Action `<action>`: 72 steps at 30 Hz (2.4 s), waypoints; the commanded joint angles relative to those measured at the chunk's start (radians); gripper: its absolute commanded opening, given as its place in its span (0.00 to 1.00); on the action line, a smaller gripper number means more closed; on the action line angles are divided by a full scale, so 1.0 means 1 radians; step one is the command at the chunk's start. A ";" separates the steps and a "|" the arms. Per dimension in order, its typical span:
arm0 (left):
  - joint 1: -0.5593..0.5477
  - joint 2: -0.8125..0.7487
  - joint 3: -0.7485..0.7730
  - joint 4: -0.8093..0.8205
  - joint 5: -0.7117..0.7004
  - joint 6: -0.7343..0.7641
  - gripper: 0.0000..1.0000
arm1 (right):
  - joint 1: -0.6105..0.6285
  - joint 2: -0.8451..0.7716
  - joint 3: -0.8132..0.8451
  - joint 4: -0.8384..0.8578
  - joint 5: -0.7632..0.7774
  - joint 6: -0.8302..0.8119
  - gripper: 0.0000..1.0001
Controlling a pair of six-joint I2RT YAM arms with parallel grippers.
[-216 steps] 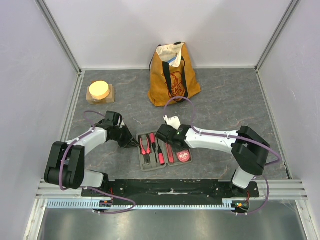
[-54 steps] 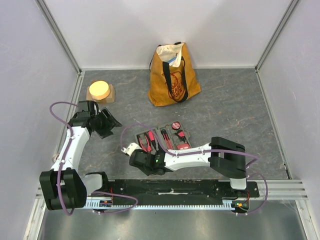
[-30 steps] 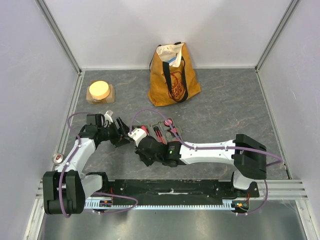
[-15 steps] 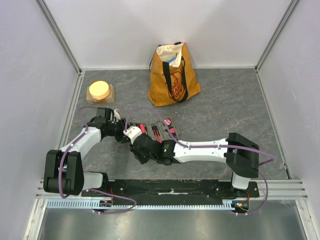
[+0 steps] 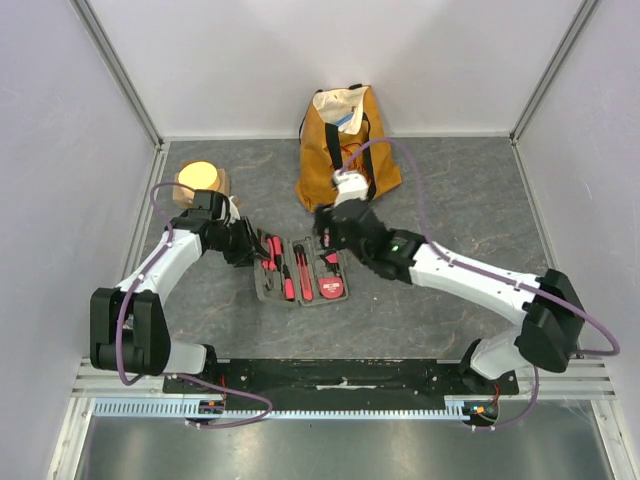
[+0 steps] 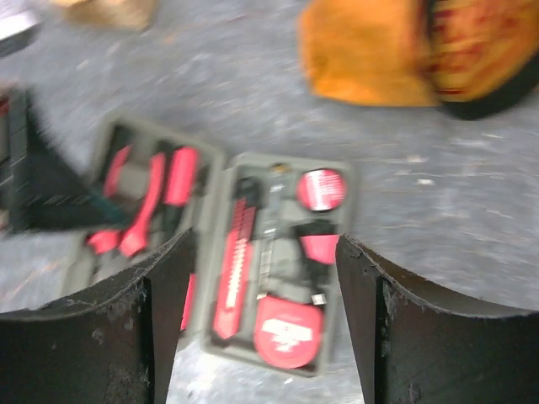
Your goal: Pack the tool kit
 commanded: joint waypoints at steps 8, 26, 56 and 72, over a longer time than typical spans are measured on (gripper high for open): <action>-0.005 0.071 0.185 -0.100 -0.113 0.094 0.26 | -0.219 0.097 -0.127 -0.146 -0.019 0.103 0.59; -0.076 0.065 0.235 -0.131 -0.116 0.057 0.57 | -0.221 0.261 -0.120 -0.111 -0.261 0.039 0.52; -0.166 0.079 0.239 0.052 0.140 -0.167 0.52 | -0.225 0.300 -0.089 -0.123 -0.265 0.036 0.48; -0.191 0.223 0.179 0.162 0.052 -0.179 0.51 | -0.350 0.134 -0.100 -0.269 -0.061 0.194 0.52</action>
